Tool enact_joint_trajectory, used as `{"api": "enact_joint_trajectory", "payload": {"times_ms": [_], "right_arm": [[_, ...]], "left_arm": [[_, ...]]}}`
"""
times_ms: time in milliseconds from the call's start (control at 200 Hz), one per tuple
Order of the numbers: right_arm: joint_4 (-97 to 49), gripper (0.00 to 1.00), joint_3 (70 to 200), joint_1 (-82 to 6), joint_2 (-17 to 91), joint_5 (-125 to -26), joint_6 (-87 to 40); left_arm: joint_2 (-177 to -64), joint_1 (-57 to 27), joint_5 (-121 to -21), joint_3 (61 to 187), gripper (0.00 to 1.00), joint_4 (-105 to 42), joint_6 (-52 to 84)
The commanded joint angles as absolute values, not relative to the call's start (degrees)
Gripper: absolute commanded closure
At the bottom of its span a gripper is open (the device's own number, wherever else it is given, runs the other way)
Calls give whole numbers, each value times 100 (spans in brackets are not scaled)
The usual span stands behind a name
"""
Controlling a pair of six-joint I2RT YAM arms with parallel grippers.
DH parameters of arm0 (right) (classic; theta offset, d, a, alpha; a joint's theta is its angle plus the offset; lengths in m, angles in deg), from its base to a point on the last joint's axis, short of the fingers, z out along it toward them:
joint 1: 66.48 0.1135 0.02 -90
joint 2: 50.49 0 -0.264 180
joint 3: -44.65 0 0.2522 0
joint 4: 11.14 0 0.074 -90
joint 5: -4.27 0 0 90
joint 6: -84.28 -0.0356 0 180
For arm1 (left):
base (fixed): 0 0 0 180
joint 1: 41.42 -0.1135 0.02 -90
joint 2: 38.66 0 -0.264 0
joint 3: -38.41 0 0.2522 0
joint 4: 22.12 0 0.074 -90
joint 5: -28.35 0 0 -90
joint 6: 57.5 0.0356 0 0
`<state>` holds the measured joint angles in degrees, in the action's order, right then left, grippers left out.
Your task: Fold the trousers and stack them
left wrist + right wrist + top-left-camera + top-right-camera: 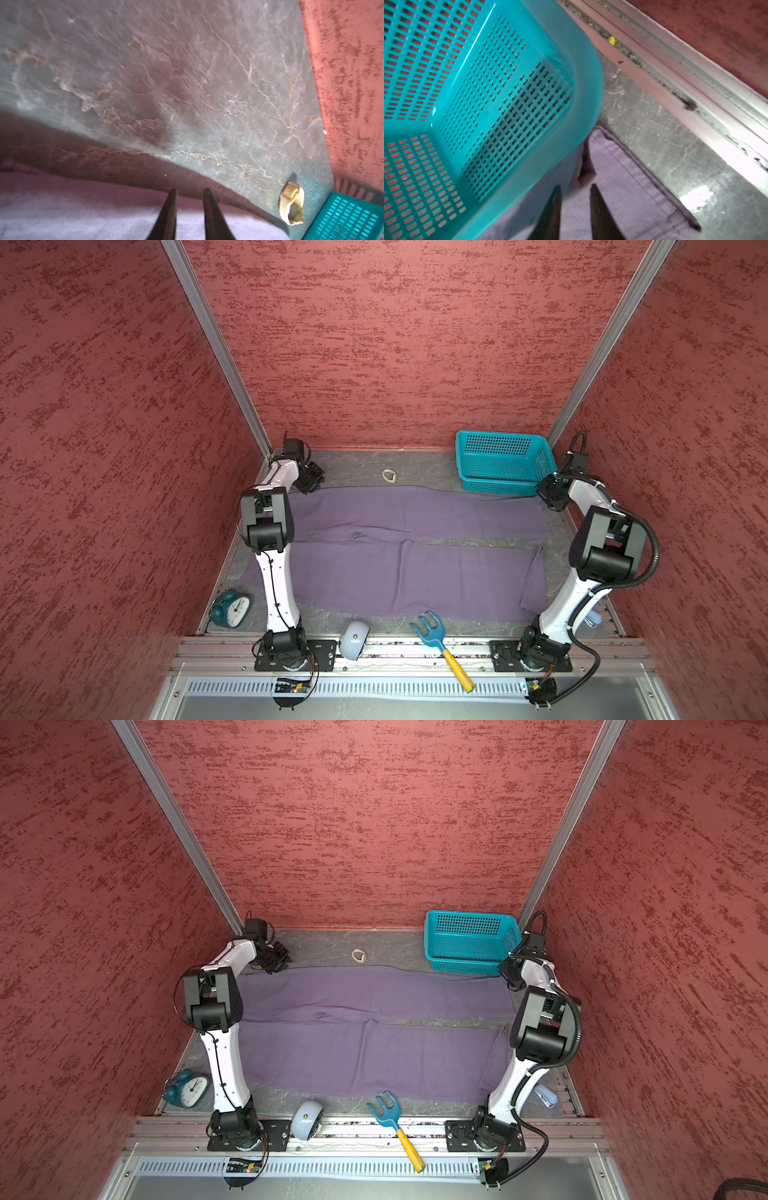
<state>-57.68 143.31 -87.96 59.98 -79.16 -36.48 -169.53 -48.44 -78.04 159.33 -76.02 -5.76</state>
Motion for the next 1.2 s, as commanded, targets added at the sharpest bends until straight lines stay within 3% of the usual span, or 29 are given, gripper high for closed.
{"api": "enact_joint_trajectory", "payload": {"times_ms": [0, 140, 346, 746, 992, 1012, 1072, 1197], "right_arm": [[-5754, 62, 14059, -8830, 5620, -8247, -3501], [-5784, 49, 13401, -8830, 5130, -8413, -3250], [-5666, 57, 12382, -8827, 4652, -8426, -3097], [-5684, 51, 12166, -8795, 5148, -8704, -3076], [-5652, 70, 12271, -8620, 5525, -8949, -3237], [-5676, 74, 12303, -8588, 5567, -8986, -3243], [-5827, 100, 12411, -8515, 5674, -9073, -3229], [-6201, 100, 12500, -8341, 5606, -9334, -3147]], "left_arm": [[-16760, -4862, -7873, 15771, 67, -7694, -511], [-16407, -4836, -7940, 15222, 65, -7531, -530], [-15679, -4669, -7977, 14198, 65, -7308, -438], [-14699, -4677, -7864, 12727, 55, -7029, -312], [-14799, -4697, -8106, 12580, 55, -6824, -358], [-14796, -4695, -8114, 12549, 55, -6804, -375], [-14774, -4708, -8147, 12436, 54, -6698, -452], [-14796, -4718, -8308, 12181, 53, -6371, -625]]}}
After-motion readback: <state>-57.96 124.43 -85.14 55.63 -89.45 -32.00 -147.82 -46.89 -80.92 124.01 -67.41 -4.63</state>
